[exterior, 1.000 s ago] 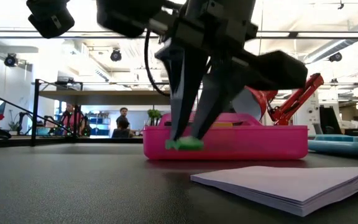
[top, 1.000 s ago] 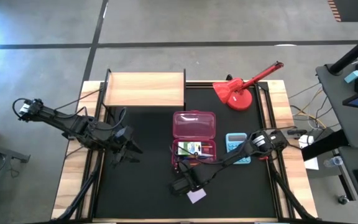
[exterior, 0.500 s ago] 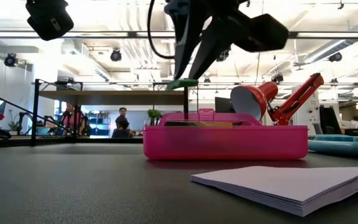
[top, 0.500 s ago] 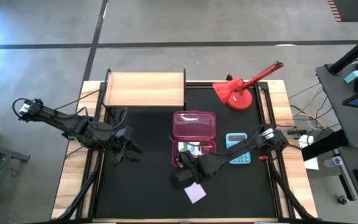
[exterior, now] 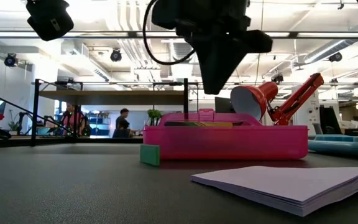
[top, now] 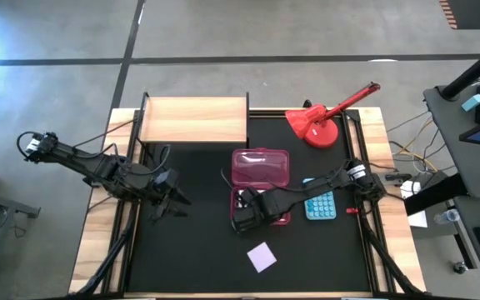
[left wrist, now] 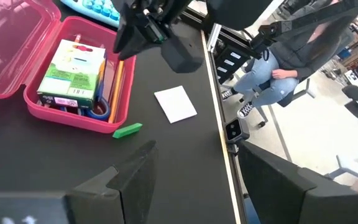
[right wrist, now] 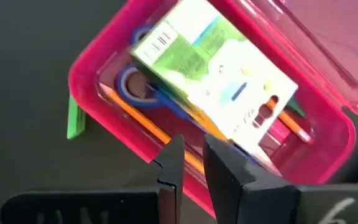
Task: Pack school essentials
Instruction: Put the green eraser into the pink supply box
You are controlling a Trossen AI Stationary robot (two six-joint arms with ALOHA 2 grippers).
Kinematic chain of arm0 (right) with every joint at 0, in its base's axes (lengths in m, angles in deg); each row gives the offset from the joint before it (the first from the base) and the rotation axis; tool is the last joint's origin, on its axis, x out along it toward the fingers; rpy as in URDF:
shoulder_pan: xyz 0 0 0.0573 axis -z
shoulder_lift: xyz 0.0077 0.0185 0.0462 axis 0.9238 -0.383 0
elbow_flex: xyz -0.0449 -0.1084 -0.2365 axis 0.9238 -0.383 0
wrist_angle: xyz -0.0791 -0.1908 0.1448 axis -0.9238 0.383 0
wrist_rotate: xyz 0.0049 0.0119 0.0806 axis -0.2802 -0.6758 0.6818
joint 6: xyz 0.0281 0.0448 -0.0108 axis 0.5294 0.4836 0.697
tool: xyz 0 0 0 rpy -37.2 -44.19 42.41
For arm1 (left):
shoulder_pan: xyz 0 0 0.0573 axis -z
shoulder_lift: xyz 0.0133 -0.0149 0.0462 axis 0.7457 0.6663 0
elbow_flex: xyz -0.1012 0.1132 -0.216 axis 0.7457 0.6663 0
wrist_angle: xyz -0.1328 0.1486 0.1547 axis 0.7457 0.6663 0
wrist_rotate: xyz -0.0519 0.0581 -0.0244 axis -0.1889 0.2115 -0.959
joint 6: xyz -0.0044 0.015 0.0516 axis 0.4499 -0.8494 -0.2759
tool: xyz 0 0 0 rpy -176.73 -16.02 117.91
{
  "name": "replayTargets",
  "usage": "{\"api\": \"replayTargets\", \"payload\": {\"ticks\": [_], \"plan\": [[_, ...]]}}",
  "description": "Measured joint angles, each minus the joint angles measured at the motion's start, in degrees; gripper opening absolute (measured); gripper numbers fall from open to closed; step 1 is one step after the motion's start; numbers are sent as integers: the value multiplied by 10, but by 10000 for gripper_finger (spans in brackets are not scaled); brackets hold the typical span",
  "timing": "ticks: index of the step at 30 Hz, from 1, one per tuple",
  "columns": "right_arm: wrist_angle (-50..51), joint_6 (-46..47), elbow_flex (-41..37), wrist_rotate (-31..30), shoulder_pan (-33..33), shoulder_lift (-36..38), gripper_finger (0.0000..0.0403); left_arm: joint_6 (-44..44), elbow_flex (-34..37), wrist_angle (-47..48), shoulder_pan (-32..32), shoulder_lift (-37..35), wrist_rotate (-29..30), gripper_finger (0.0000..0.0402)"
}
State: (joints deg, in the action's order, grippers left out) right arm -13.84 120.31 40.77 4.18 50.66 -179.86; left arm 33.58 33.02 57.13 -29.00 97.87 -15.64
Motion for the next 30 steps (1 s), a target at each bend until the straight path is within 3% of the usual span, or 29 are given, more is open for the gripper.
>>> {"api": "replayTargets", "payload": {"ticks": [9, 17, 22, 30], "plan": [[-112, 4, 0, 24, -19, 0, 63, 14, 0, 0, 0, 0, 5, 208], [-181, 103, 0, 64, -34, -10, 158, 14, 0, 0, 0, 2, 12, 208], [-230, 175, 0, 64, -50, -36, 209, 14, 0, 11, 0, 3, 12, 208], [-229, 182, 0, 14, -54, -77, 220, 11, 0, 14, 0, 5, 11, 208]]}}
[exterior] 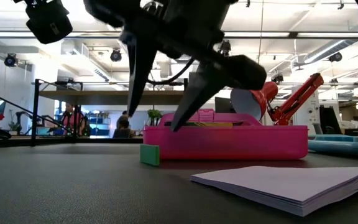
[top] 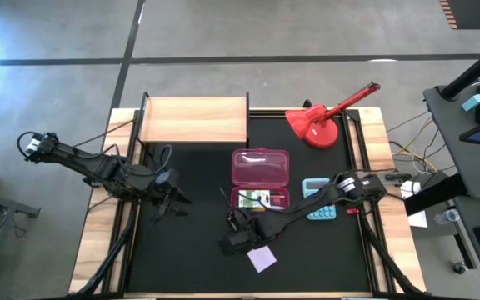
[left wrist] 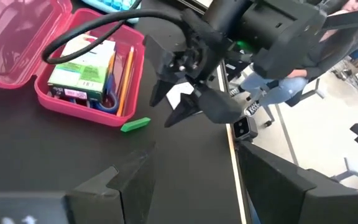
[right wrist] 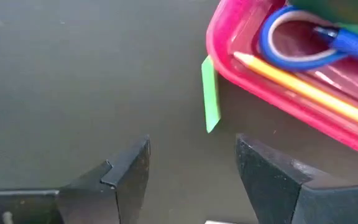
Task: Pack school essentials
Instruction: Put the green eraser into the pink supply box
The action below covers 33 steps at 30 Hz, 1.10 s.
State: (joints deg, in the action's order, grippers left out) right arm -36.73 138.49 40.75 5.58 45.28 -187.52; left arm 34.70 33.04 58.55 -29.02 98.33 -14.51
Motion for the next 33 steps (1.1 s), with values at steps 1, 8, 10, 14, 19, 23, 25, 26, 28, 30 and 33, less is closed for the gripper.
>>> {"api": "replayTargets", "payload": {"ticks": [1, 8, 10, 14, 19, 23, 25, 26, 28, 30, 33], "plan": [[1, -4, 0, 0, 2, -2, 220, 0, 0, 0, 0, 0, 0, 208], [3, -27, -1, -15, 10, -16, 219, -2, 0, 0, 0, 0, 0, 208], [2, -31, -1, -15, 12, -21, 219, -2, 0, 0, 0, 0, 0, 208], [-3, -33, -1, -14, 16, -37, 219, -2, 0, 0, 0, 0, 0, 208], [-4, -33, -1, -15, 16, -45, 210, -2, 0, 1, 0, 0, -1, 208], [-3, -34, -1, -17, 18, -46, 181, -2, 0, 1, 0, 0, -1, 208], [-3, -34, -1, -17, 18, -46, 162, -2, 0, 1, 0, 0, -1, 208], [-4, -34, -1, -17, 19, -46, 151, -2, 0, 0, 0, 0, -1, 208], [-4, -34, -1, -19, 19, -47, 132, -2, 0, 1, 0, 0, -1, 208], [-4, -35, -1, -21, 19, -47, 114, -2, 0, 0, 0, 0, -1, 208], [-5, -34, -1, -21, 19, -47, 90, -2, 0, 0, 0, 0, -1, 208]]}}
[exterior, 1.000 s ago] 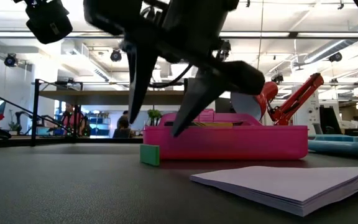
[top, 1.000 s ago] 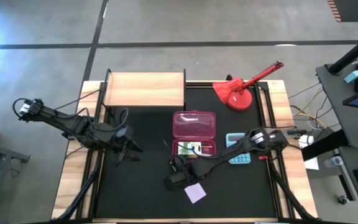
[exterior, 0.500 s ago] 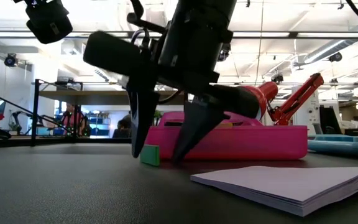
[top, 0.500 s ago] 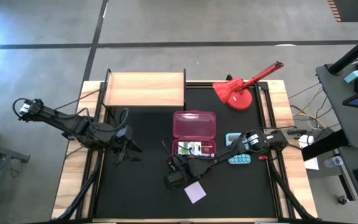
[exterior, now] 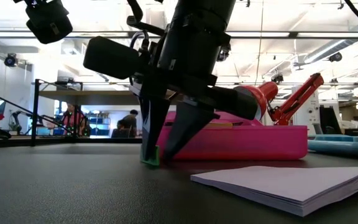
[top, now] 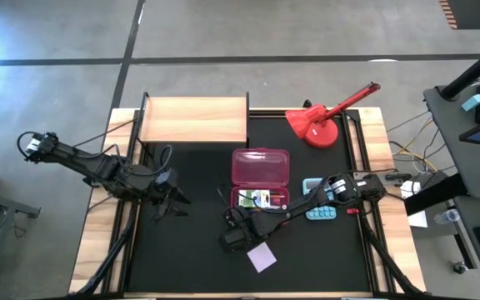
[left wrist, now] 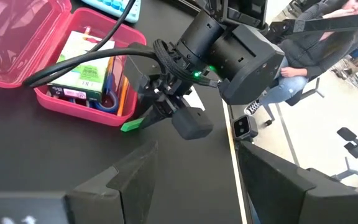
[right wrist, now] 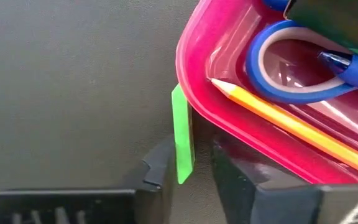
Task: Pack school essentials
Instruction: Put the green eraser into the pink supply box
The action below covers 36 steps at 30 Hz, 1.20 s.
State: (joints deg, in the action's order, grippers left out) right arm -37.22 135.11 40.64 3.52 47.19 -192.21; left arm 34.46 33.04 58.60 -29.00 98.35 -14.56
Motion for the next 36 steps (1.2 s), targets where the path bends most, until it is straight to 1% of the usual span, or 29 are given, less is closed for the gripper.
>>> {"api": "replayTargets", "payload": {"ticks": [6, 11, 18, 21, 24, 27, 33, 36], "plan": [[-2, 0, 0, 0, 0, 0, 45, 0, 0, 0, 0, 0, 0, 208], [-10, 0, 0, 6, 0, 1, 19, 0, 0, 0, 0, 0, 0, 208], [-9, -22, 9, 21, -1, 27, 16, 2, 0, 0, 0, 0, 0, 208], [-4, -53, 23, 22, -1, 41, 16, 2, 0, 0, 0, 0, 0, 208], [7, -110, 43, 26, 0, 52, 16, 2, 0, -1, 0, 0, 0, 208], [60, -164, 66, 26, 3, 66, 16, 5, 0, -1, 0, 0, 0, 208], [235, -233, 96, 26, 21, 75, 16, 7, 0, -3, 0, 0, 3, 208], [266, -282, 87, 35, 29, 75, 16, 21, 0, -4, 0, 0, 15, 208]]}}
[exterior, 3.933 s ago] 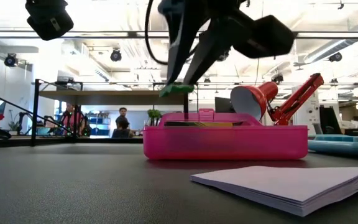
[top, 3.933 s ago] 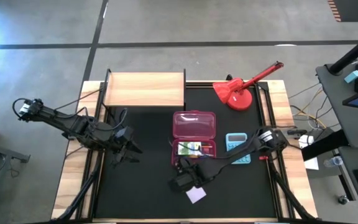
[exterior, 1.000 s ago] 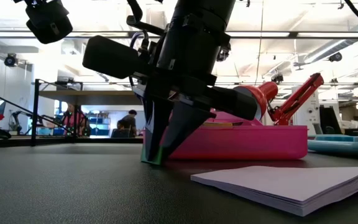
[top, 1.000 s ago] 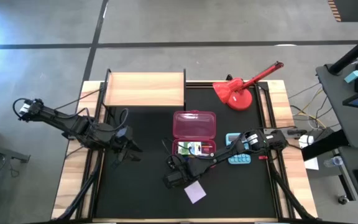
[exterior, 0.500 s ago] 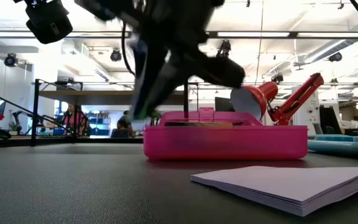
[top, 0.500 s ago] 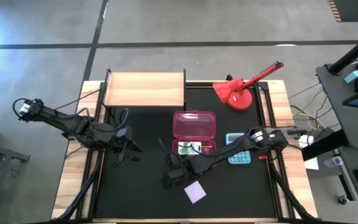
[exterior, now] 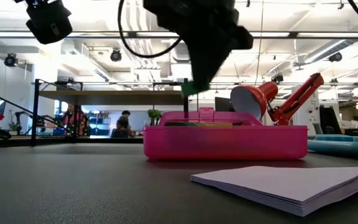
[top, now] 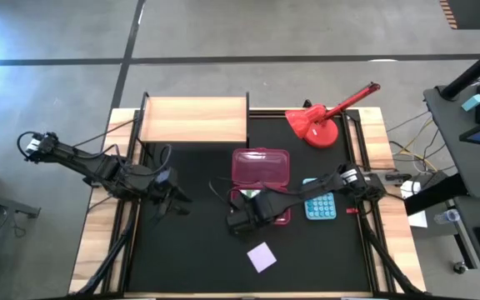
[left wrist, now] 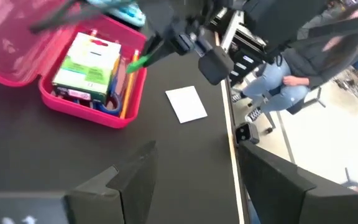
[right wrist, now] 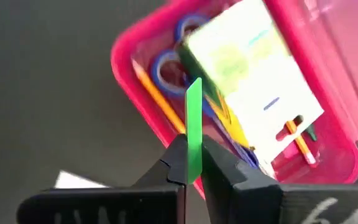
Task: Pack school essentials
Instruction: Put the green eraser into the pink supply box
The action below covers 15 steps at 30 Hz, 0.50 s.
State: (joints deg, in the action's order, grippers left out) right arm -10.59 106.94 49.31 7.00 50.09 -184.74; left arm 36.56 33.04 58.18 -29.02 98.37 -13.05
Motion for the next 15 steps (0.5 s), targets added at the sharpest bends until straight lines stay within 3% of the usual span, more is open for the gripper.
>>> {"api": "replayTargets", "payload": {"ticks": [15], "plan": [[-38, -204, -64, 76, 41, 0, 15, 46, 0, -4, 0, 2, 34, 208]]}}
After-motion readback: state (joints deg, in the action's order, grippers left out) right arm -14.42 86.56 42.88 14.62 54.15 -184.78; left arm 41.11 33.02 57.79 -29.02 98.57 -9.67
